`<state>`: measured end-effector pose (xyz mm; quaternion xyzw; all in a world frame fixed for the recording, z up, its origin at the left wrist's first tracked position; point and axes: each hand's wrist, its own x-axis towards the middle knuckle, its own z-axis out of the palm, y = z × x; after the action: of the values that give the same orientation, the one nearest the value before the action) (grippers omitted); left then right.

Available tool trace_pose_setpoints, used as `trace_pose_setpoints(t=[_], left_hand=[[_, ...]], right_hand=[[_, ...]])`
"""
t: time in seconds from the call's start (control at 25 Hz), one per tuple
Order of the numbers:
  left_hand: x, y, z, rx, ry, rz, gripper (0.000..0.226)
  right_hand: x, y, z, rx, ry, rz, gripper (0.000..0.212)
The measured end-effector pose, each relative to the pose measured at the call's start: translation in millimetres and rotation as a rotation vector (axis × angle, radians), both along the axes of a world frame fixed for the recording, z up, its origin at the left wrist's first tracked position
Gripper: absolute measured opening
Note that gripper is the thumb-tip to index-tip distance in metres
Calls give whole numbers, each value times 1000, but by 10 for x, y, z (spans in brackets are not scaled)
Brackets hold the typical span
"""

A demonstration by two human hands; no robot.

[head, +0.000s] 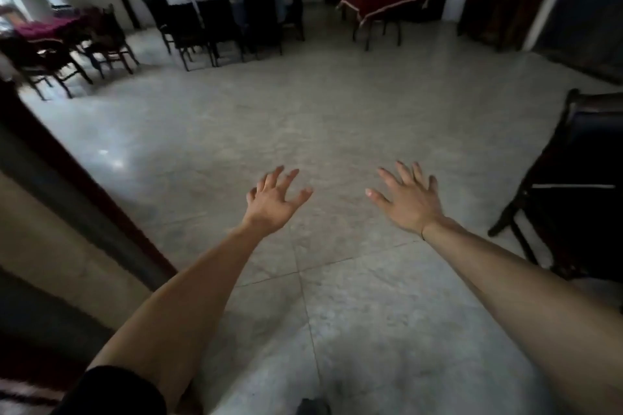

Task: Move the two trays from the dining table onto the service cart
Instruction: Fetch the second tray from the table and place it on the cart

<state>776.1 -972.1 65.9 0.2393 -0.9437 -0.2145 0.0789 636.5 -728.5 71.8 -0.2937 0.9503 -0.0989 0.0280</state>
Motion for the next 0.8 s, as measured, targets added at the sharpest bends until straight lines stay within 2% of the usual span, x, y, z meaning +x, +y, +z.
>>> trace_pose_setpoints(t=[0.24, 0.44, 0.6, 0.8], left_hand=[[-1570, 797, -31, -23, 11, -466, 63], [-2316, 2033, -75, 12, 21, -917, 73], [-2388, 3308, -70, 26, 22, -1266, 79], [-1807, 4893, -26, 64, 54, -1665, 77]], right_hand=[[-335, 1073, -129, -12, 2, -414, 73], [35, 2214, -151, 1, 24, -859, 73], [839, 3014, -145, 35, 51, -1221, 69], [2249, 3613, -86, 64, 54, -1670, 70]])
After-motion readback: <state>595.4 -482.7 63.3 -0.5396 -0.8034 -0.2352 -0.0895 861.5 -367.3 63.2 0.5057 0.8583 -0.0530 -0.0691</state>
